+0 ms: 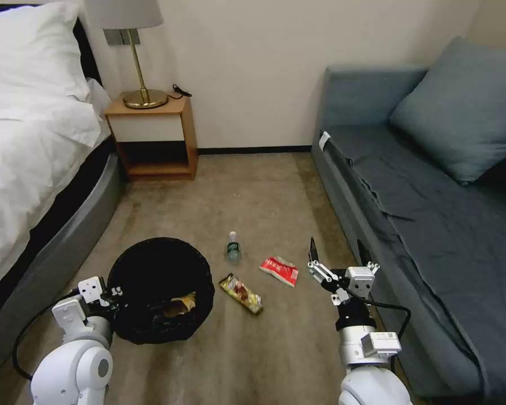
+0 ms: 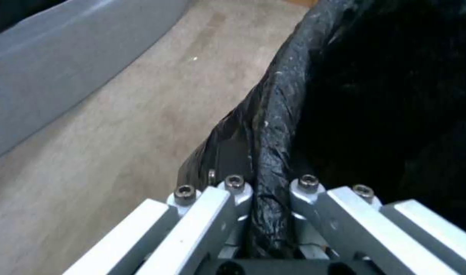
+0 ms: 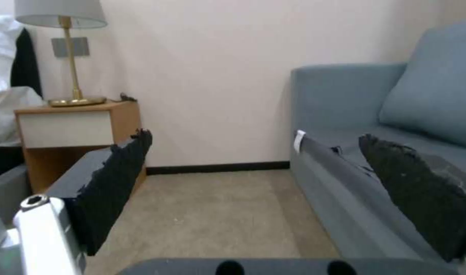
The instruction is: Pick up the trash bin, then pick up the garbage on the floor and place it into the trash bin.
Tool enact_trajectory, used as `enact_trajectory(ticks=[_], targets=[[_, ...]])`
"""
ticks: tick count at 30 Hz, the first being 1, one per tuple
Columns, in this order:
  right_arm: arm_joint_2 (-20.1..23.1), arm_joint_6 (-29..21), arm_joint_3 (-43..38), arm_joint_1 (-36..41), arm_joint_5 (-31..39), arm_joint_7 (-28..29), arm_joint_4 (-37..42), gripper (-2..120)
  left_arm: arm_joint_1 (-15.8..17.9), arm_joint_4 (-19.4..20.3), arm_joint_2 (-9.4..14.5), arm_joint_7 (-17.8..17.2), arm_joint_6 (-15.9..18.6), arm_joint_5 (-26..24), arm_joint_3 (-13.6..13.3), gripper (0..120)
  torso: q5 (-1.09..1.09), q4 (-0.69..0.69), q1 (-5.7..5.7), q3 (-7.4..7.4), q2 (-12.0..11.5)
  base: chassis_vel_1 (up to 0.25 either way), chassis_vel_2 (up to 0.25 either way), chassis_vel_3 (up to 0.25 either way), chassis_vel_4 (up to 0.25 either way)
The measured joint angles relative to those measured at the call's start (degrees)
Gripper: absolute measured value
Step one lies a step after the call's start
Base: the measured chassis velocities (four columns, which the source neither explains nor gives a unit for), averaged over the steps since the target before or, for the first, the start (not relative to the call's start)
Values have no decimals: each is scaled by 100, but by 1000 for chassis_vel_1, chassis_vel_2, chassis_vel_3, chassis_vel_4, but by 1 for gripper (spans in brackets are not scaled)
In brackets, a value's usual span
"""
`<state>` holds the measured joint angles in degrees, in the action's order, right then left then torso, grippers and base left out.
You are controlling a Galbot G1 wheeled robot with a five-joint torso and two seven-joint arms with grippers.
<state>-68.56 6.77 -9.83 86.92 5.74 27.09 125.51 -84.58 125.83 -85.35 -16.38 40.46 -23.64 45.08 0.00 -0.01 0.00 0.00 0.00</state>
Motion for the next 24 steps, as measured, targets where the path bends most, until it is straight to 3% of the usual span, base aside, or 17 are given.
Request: enact_trajectory(ticks=[8, 16, 20, 24], targets=[[48, 4, 51, -94, 34, -31, -120, 100, 26, -23, -4, -2, 0, -4, 4, 3, -2, 0, 0, 0, 0, -162, 167, 178, -165], [230, 24, 175, -312, 162, -182, -350, 100, 55, -56, -8, -2, 0, -36, 49, 3, 0, 0, 0, 0, 0, -59, 57, 55, -50], [599, -12, 370, -687, 537, -340, -653, 100, 84, -80, -1, -2, 0, -60, 115, 3, 0, 0, 0, 0, 0, 0, 0, 0, 0], [1109, -372, 808, -1347, 1231, -383, -1147, 100, 79, -79, 9, 2, -6, -60, 154, 3, 0, 0, 0, 0, 0, 0, 0, 0, 0]])
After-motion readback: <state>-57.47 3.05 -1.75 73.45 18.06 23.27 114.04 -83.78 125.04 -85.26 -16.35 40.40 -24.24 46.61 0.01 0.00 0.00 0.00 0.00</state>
